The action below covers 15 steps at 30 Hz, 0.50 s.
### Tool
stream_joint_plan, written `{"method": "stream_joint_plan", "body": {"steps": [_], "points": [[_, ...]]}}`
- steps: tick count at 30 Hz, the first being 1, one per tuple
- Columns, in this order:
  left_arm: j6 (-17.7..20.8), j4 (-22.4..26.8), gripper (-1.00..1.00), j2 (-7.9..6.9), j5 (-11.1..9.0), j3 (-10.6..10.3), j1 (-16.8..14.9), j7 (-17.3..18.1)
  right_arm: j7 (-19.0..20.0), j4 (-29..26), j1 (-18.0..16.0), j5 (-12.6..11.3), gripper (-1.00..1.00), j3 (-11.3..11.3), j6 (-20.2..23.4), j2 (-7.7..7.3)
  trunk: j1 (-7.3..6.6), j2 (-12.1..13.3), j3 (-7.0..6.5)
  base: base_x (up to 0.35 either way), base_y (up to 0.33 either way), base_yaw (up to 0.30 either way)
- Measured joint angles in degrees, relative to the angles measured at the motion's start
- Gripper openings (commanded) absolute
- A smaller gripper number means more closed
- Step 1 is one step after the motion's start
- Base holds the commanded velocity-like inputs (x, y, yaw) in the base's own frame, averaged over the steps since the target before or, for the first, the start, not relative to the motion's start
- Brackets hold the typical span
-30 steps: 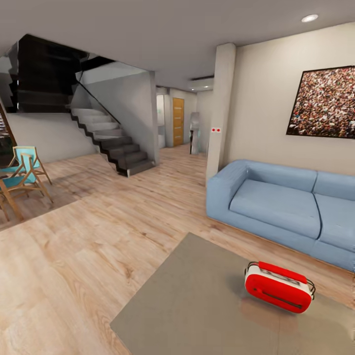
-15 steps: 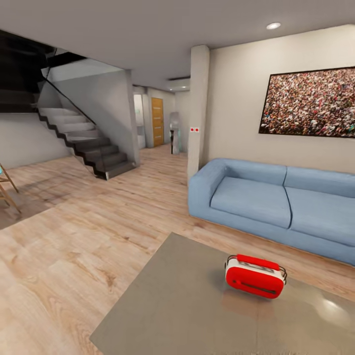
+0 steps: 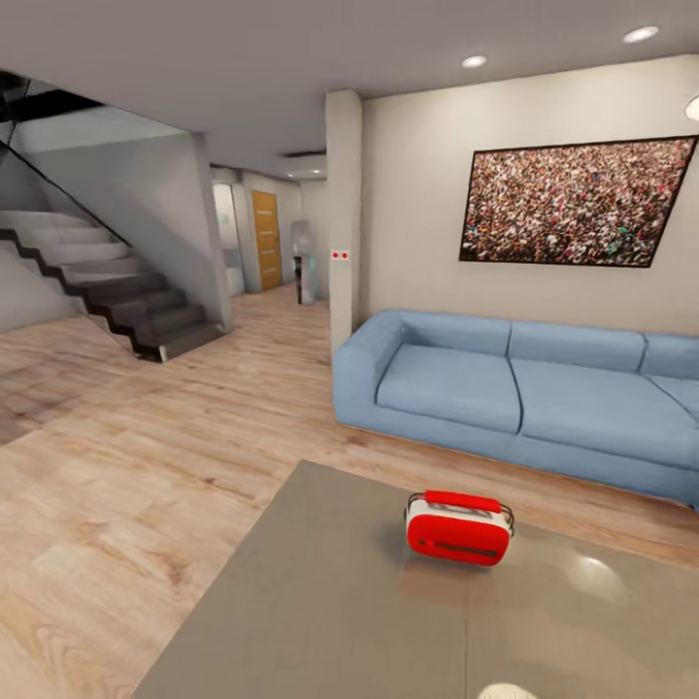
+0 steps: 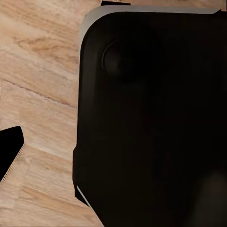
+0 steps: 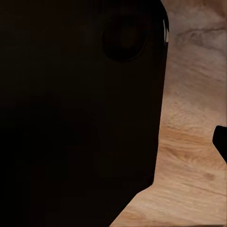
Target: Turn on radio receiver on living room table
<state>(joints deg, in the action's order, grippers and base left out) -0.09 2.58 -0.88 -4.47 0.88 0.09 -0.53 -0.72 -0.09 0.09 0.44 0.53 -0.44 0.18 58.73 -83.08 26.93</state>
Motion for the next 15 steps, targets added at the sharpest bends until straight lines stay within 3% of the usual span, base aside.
{"method": "stream_joint_plan", "body": {"steps": [7,15], "points": [[0.0,0.0,1.0,0.06,0.0,0.0,0.0,0.0,0.0,0.0,0.0,0.0,1.0,0.0,0.0,0.0,0.0,0.0,0.0,0.0,0.0,-0.27],[0.1,0.0,1.0,0.0,0.1,-0.1,0.0,0.6,0.0,0.0,0.0,0.0,1.0,0.0,0.1,0.0,0.0,0.0,0.0,0.098,0.079,-0.054]]}}
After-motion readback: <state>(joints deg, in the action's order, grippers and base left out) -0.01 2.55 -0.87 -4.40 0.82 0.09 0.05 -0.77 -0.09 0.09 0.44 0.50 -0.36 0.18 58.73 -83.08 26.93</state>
